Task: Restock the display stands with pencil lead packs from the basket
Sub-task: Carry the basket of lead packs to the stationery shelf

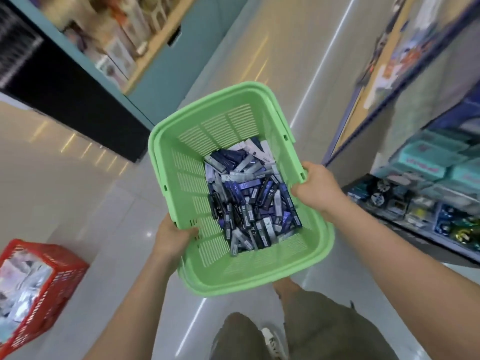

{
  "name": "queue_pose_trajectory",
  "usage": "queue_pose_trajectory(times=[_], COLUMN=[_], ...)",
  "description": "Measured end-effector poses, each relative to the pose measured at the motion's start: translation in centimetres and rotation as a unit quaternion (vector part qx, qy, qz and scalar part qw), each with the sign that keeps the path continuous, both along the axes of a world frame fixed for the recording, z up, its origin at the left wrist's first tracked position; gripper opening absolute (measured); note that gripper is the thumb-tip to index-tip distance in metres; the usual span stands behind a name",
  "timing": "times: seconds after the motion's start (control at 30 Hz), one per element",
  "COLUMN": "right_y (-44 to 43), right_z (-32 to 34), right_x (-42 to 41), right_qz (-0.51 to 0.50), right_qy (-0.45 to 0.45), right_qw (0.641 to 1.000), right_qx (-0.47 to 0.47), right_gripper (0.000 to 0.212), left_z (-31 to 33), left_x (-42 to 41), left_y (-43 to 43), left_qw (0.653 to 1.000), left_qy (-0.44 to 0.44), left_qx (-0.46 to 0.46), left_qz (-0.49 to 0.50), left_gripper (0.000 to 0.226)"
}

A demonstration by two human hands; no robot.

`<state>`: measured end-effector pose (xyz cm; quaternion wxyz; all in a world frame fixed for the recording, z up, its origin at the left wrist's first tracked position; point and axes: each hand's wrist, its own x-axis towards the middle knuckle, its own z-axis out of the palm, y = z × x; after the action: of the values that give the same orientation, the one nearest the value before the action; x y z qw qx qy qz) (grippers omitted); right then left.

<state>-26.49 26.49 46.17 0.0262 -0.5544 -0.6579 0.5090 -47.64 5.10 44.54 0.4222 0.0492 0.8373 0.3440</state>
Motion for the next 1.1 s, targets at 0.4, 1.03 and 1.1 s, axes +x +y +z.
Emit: queue_pose_trajectory(times=[0.4, 1.03, 1.1], right_y=[21.3, 53.3, 58.8], right_z=[7.9, 9.6, 9.9], right_x=[-12.2, -30.4, -30.1], right_qz=[-0.043, -0.578, -0.589], right_qy=[-0.006, 0.255, 0.251], right_qw=[0.998, 0.767, 0.762], right_qx=[0.038, -0.116, -0.096], right_gripper=[0.062, 0.030, 0.033], left_z=[9.2, 11.3, 11.2], left_x=[-15.5, -31.7, -32.4], left_y=[24.8, 73.3, 78.8], left_qw=[0.995, 0.977, 0.964], left_qy=[0.037, 0.067, 0.076], left_qx=[0.090, 0.133, 0.121], left_qz=[-0.006, -0.155, -0.223], left_gripper=[0.038, 0.028, 0.021])
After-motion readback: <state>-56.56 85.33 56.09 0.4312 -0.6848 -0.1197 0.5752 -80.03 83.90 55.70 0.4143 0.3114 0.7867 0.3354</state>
